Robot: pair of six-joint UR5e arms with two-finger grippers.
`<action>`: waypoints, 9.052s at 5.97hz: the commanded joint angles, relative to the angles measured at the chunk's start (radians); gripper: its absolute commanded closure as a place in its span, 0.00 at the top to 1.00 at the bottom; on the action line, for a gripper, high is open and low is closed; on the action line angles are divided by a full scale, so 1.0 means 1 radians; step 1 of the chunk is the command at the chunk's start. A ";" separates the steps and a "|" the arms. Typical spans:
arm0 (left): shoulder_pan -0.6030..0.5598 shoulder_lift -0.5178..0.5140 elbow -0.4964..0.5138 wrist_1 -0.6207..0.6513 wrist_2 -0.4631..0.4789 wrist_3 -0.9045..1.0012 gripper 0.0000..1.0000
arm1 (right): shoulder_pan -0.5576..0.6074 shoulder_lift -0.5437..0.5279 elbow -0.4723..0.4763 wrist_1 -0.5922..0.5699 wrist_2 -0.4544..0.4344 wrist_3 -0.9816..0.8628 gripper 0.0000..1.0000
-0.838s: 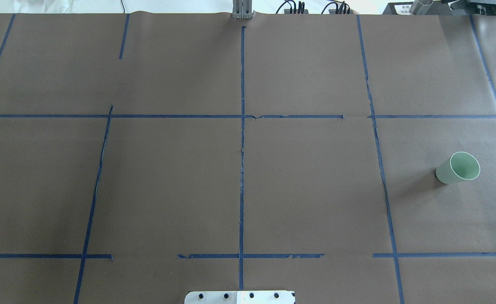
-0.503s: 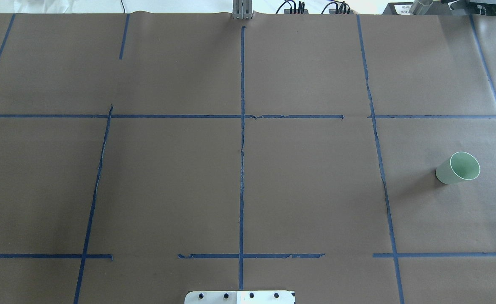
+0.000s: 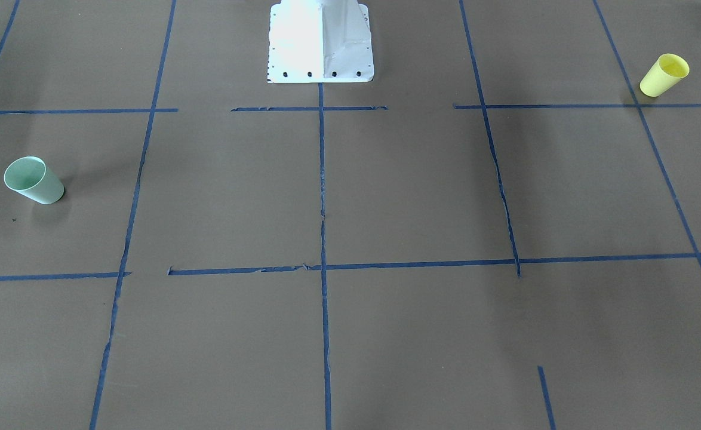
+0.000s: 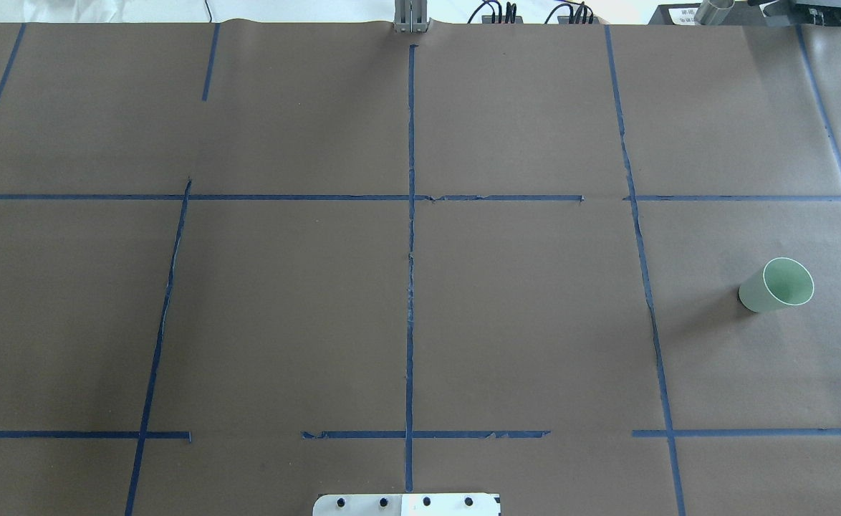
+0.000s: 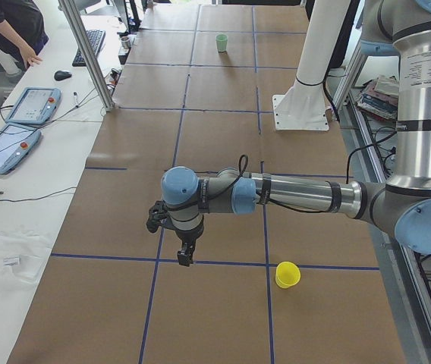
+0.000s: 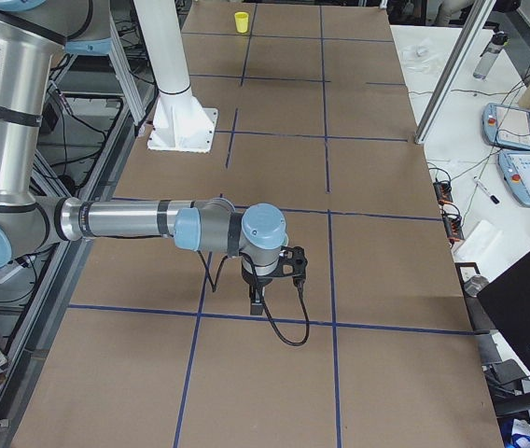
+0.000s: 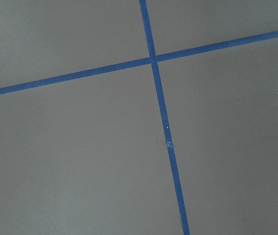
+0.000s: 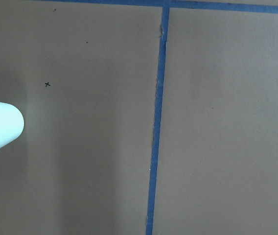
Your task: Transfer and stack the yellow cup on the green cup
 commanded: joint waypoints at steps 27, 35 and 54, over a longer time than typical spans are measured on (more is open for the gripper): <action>1.484 0.222 -0.241 0.590 0.888 -3.358 1.00 | 0.000 -0.003 0.017 0.001 -0.002 -0.002 1.00; 1.624 0.329 -0.120 0.374 0.845 -3.348 1.00 | 0.000 -0.001 0.025 0.001 -0.002 0.000 1.00; 1.229 0.372 0.004 0.170 1.246 -2.874 0.54 | 0.000 0.002 0.046 0.001 -0.003 0.000 1.00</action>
